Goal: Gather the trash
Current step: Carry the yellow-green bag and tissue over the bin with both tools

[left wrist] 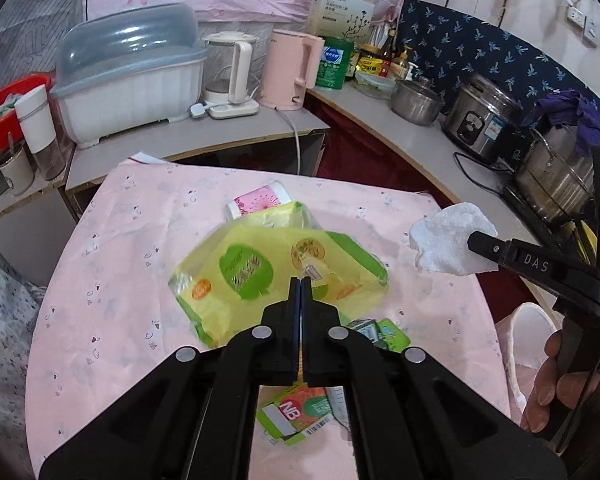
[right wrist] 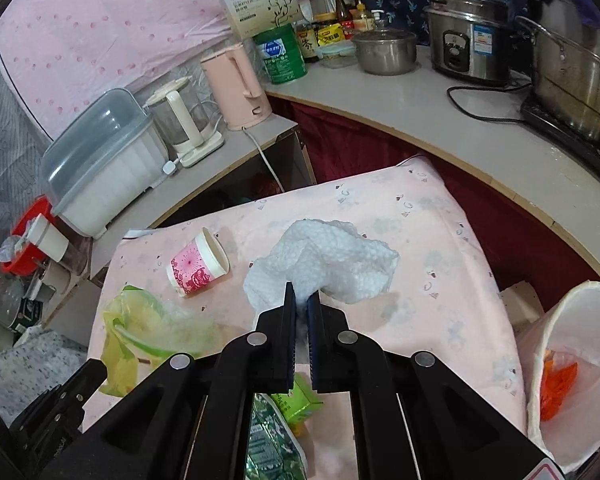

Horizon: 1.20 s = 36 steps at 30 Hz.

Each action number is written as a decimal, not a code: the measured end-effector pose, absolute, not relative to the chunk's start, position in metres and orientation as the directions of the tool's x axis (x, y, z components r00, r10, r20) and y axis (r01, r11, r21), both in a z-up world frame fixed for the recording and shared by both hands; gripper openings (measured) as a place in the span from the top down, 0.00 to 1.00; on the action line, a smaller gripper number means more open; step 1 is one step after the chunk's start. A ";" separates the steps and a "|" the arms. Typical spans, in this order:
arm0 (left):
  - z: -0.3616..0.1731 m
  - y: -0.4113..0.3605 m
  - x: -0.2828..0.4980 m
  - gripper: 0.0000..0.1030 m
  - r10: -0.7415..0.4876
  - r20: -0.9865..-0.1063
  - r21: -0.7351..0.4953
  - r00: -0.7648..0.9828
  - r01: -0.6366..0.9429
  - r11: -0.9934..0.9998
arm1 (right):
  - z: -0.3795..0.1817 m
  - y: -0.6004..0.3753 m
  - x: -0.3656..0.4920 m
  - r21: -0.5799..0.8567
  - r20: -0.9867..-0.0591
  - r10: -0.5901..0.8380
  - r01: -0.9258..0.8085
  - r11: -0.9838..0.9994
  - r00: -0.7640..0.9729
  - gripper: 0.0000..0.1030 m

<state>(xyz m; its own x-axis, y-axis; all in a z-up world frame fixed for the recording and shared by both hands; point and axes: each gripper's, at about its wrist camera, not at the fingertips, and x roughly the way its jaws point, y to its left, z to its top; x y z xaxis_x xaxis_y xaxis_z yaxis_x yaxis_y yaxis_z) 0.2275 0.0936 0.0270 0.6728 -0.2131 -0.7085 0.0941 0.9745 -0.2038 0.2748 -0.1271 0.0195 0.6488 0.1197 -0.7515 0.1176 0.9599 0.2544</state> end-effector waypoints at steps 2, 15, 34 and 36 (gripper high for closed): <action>0.039 0.082 0.219 1.00 -0.227 -0.693 -0.200 0.684 0.120 0.972 | 0.030 -0.138 0.260 0.259 -0.737 0.112 0.126 0.958 0.666 0.95; 0.052 0.038 0.178 0.89 -0.280 -0.689 -0.204 0.668 0.192 0.960 | 0.050 -0.208 0.170 0.300 -0.695 0.055 0.220 0.928 0.717 0.95; -0.050 0.152 0.251 0.39 -0.164 -0.801 -0.219 0.576 -0.028 0.975 | -0.009 -0.164 0.198 0.364 -0.720 0.141 0.197 0.910 0.680 0.95; -0.053 0.148 0.262 0.35 -0.167 -0.797 -0.213 0.580 -0.013 0.977 | -0.011 -0.156 0.206 0.365 -0.720 0.150 0.185 0.912 0.678 0.95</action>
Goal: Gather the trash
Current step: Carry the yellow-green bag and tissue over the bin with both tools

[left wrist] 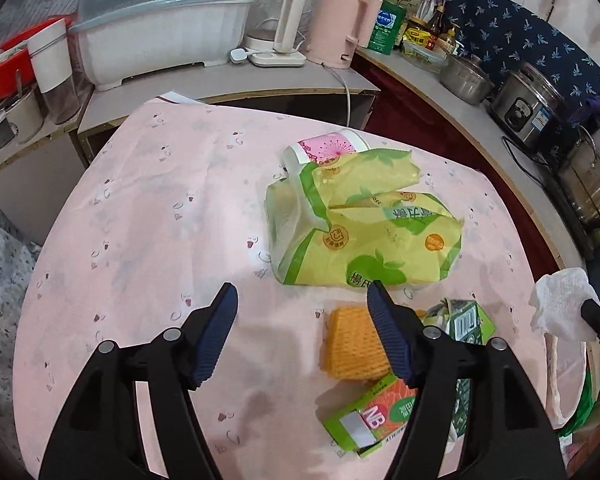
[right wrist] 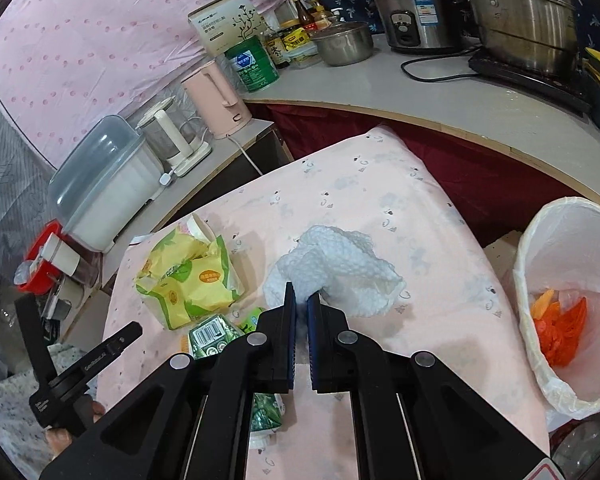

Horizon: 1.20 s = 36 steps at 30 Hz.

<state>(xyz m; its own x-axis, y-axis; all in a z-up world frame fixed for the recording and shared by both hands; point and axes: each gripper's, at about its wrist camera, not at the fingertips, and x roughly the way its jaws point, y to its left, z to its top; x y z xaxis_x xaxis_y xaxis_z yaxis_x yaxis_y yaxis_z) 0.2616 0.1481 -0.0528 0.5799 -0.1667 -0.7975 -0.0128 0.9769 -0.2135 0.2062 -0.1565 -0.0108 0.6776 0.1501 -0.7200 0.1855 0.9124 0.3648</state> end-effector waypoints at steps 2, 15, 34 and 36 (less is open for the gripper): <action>-0.057 0.144 0.273 0.33 -0.164 -0.793 -0.197 0.586 0.007 0.980 | -0.013 -0.152 0.214 0.364 -0.720 0.155 0.177 0.915 0.677 0.95; -0.089 0.139 0.320 0.79 -0.195 -0.798 -0.193 0.570 0.066 0.979 | -0.022 -0.141 0.245 0.356 -0.725 0.161 0.164 0.920 0.669 0.95; -0.024 0.092 0.263 0.96 -0.183 -0.744 -0.128 0.643 0.131 0.983 | 0.004 -0.147 0.203 0.385 -0.686 0.162 0.166 0.908 0.710 0.95; -0.017 0.083 0.254 0.96 -0.189 -0.736 -0.122 0.650 0.147 0.982 | 0.012 -0.153 0.193 0.390 -0.674 0.155 0.169 0.905 0.722 0.95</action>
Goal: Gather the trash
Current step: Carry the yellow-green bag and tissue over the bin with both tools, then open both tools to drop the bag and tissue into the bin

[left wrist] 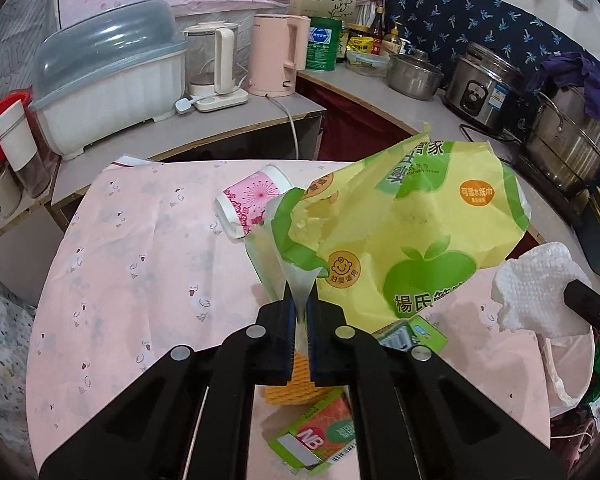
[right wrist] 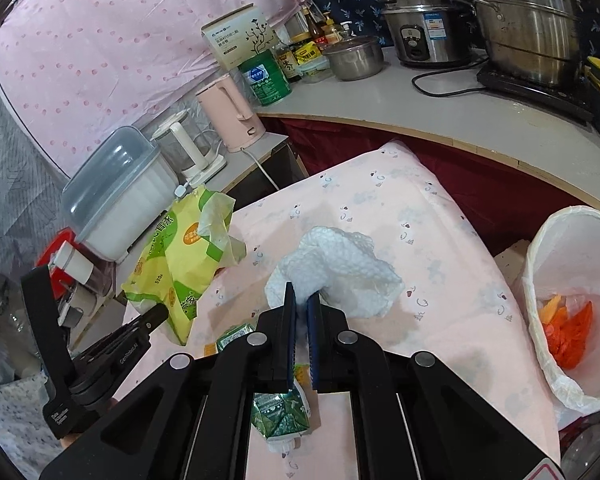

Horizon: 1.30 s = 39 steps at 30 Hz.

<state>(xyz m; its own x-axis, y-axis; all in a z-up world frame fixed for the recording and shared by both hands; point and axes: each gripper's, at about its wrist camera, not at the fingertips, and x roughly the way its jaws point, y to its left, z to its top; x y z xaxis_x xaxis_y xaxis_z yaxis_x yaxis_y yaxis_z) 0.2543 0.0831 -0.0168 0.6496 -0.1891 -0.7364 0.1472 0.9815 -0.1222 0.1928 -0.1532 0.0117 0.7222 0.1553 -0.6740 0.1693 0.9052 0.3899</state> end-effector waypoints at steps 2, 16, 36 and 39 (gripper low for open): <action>-0.009 0.072 0.245 0.96 -0.200 -0.728 -0.118 0.655 0.167 0.979 | 0.019 -0.160 0.183 0.394 -0.662 0.146 0.175 0.902 0.735 0.95; 0.022 -0.025 0.188 0.96 -0.308 -0.701 -0.110 0.643 0.329 0.938 | 0.049 -0.240 0.096 0.421 -0.602 0.029 0.286 0.861 0.798 0.95; 0.005 -0.179 0.132 0.96 -0.409 -0.738 -0.062 0.537 0.549 0.833 | 0.028 -0.376 -0.010 0.474 -0.594 -0.158 0.502 0.723 0.789 0.95; -0.001 -0.197 0.128 0.96 -0.412 -0.750 -0.056 0.518 0.571 0.819 | 0.023 -0.387 -0.018 0.481 -0.597 -0.173 0.522 0.705 0.784 0.95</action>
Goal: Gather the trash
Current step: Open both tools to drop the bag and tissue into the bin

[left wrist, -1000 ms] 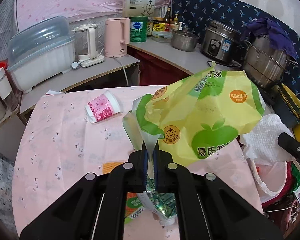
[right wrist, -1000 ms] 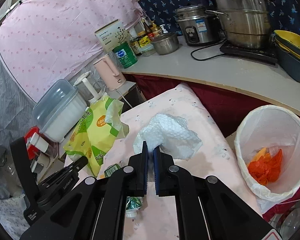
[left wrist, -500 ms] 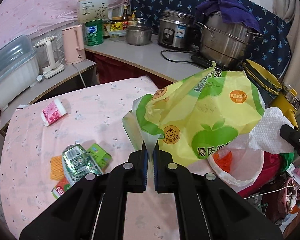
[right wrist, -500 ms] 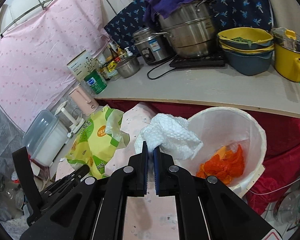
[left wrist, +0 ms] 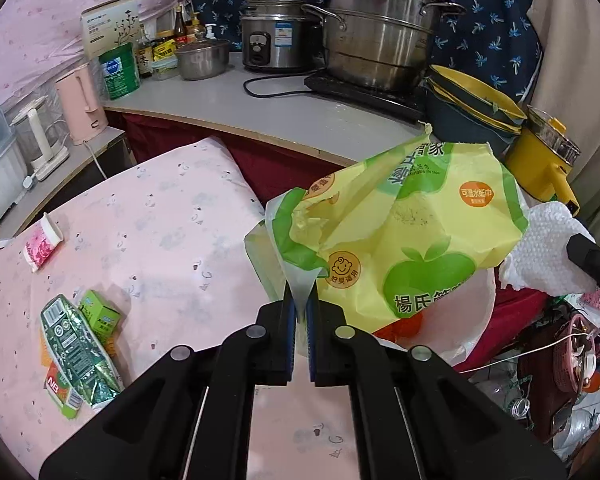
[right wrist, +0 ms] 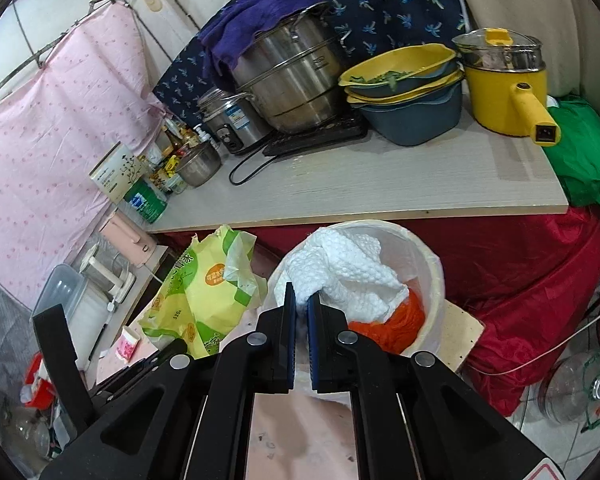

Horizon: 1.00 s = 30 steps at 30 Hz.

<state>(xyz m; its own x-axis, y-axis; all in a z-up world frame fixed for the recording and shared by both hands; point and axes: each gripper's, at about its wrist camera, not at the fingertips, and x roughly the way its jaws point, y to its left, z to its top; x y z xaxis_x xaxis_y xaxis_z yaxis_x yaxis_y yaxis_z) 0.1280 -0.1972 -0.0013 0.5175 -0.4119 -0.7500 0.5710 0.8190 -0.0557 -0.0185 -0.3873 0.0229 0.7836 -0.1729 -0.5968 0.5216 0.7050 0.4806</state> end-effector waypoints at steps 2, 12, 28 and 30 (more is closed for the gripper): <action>-0.005 -0.206 0.125 0.96 -0.411 -0.757 -0.051 0.508 0.582 0.812 | 0.020 -0.393 -0.024 0.485 -0.598 -0.181 0.532 0.694 0.781 0.95; -0.023 -0.245 0.123 0.95 -0.413 -0.787 -0.054 0.459 0.615 0.787 | 0.011 -0.417 -0.039 0.501 -0.598 -0.215 0.570 0.652 0.772 0.95; -0.030 -0.249 0.128 0.43 -0.415 -0.778 -0.072 0.471 0.589 0.805 | 0.001 -0.415 -0.011 0.497 -0.611 -0.164 0.537 0.681 0.774 0.94; -0.030 -0.243 0.131 0.42 -0.412 -0.779 -0.079 0.473 0.578 0.812 | -0.001 -0.411 -0.001 0.494 -0.618 -0.145 0.526 0.692 0.773 0.94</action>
<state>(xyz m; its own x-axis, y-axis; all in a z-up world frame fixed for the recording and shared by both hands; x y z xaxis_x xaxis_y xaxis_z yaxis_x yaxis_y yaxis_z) 0.1313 -0.2431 -0.0298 0.4727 -0.4118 -0.7791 0.5780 0.8122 -0.0786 -0.0014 -0.4108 -0.0009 0.7728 -0.1455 -0.6178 0.5256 0.6923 0.4945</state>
